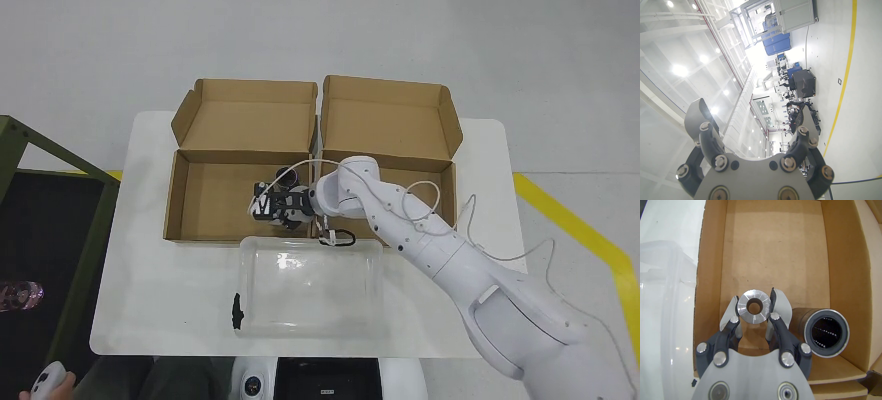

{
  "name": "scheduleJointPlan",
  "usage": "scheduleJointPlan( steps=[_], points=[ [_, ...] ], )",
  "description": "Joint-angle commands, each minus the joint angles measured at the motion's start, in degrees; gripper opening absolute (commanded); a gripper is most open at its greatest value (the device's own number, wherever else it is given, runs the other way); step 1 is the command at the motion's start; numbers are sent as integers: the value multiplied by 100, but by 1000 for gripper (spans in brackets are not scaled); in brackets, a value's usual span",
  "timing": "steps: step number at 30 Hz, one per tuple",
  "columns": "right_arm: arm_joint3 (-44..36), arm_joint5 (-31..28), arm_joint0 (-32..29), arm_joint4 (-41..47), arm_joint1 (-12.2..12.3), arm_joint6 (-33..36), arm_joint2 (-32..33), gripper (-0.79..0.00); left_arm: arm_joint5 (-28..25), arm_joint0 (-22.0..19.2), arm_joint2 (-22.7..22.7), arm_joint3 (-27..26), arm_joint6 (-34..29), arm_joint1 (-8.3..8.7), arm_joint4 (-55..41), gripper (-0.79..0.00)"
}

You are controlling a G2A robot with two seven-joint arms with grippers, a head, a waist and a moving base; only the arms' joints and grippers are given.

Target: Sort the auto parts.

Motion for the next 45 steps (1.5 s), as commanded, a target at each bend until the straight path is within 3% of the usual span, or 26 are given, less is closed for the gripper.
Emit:
scheduleJointPlan(
  steps=[1,10,24,35,45],
  points=[
    [95,-26,28,-32,-39,-12,-24,-757,0,0,0,0,0,0,0,0],
    [349,-187,103,-152,-156,-115,-54,-579,0,0,0,0,0,0,0,0],
    [32,-481,73,-208,-76,-297,270,-489,0,0,0,0,0,0,0,0],
    [-1126,-731,-288,-130,259,-311,977,-468,0,0,0,0,0,0,0,0],
    [-2657,-924,-1303,-58,743,163,1932,-462,0,0,0,0,0,0,0,0]
  ],
)
